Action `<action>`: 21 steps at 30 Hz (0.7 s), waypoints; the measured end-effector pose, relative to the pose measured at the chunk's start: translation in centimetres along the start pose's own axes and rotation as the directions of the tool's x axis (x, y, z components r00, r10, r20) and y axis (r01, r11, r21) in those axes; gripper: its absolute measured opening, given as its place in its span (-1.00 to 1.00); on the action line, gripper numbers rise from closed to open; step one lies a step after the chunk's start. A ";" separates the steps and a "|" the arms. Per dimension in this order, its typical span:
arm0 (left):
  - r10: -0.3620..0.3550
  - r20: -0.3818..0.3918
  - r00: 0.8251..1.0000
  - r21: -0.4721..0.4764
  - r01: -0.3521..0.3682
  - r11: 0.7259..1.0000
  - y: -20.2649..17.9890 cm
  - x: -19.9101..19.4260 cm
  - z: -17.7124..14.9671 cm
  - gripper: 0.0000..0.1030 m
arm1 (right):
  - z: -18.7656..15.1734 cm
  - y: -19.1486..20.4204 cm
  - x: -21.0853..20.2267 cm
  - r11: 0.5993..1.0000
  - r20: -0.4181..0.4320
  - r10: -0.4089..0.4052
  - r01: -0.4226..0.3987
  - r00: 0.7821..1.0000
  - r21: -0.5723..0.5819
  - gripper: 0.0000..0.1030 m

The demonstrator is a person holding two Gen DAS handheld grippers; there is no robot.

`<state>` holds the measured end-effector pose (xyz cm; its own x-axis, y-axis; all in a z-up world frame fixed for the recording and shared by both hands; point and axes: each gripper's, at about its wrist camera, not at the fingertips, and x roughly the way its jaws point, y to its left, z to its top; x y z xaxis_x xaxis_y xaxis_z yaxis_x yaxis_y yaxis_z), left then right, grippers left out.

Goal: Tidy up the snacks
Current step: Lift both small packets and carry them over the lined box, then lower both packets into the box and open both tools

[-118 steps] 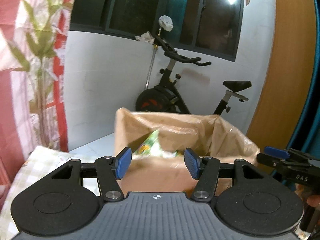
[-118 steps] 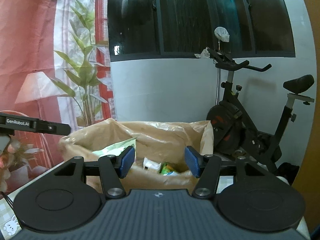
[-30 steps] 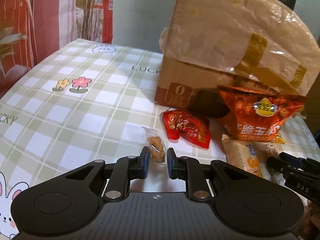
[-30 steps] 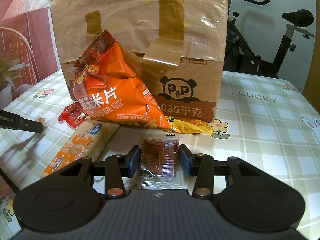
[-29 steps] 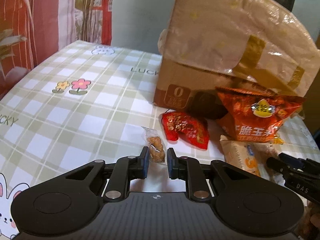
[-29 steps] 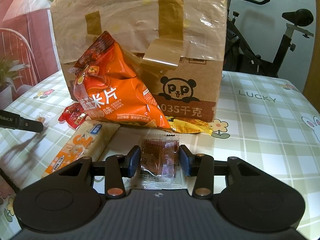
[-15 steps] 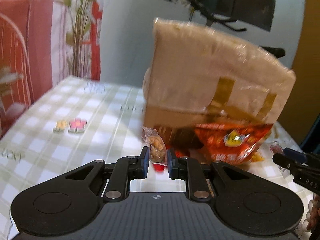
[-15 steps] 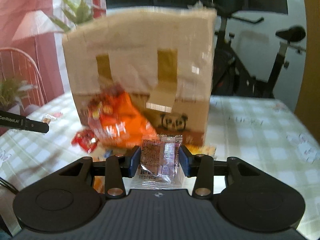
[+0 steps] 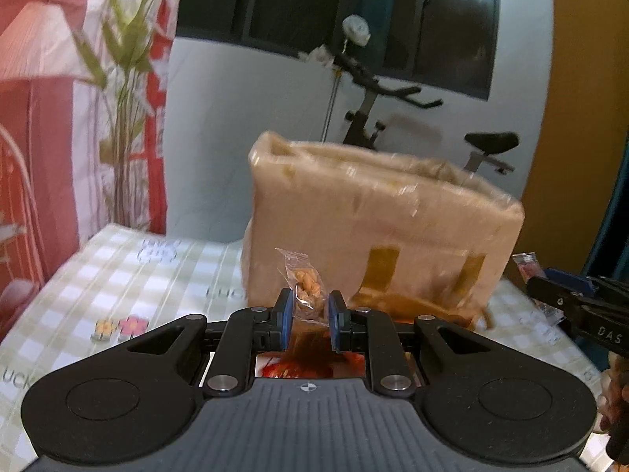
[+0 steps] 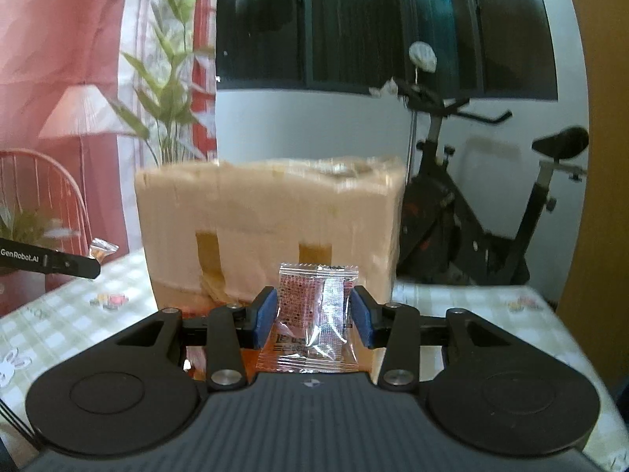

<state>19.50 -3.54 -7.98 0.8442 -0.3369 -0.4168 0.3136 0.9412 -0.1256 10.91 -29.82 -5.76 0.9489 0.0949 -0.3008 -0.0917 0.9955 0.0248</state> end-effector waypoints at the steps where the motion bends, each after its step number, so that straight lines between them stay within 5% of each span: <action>1: -0.006 0.009 1.000 0.006 0.006 1.000 -0.2 -0.1 0.4 -0.62 | 0.4 0.1 -0.2 1.000 0.015 0.003 -0.003 1.000 -0.005 -0.14; 7: -0.053 0.076 0.996 0.049 0.049 0.998 -1.6 0.9 4.2 -0.62 | 3.2 0.5 -0.1 0.999 0.083 0.035 -0.033 0.996 -0.028 -0.14; 14: -0.119 0.109 0.987 0.017 0.117 0.993 -3.6 5.8 10.0 -0.61 | 9.0 -0.6 4.4 0.998 0.161 0.052 -0.044 0.986 -0.049 -0.14; 21: -0.140 -0.010 0.990 -0.005 0.140 0.990 -4.4 12.3 11.4 -0.61 | 11.5 -1.9 11.9 0.998 0.019 0.027 -0.026 0.999 -0.052 -0.14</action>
<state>33.43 -12.06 -2.30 0.7875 -0.4653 -0.4040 0.4266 0.8848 -0.1874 25.84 -30.50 1.53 0.9516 0.1222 -0.2820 -0.1324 0.9911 -0.0172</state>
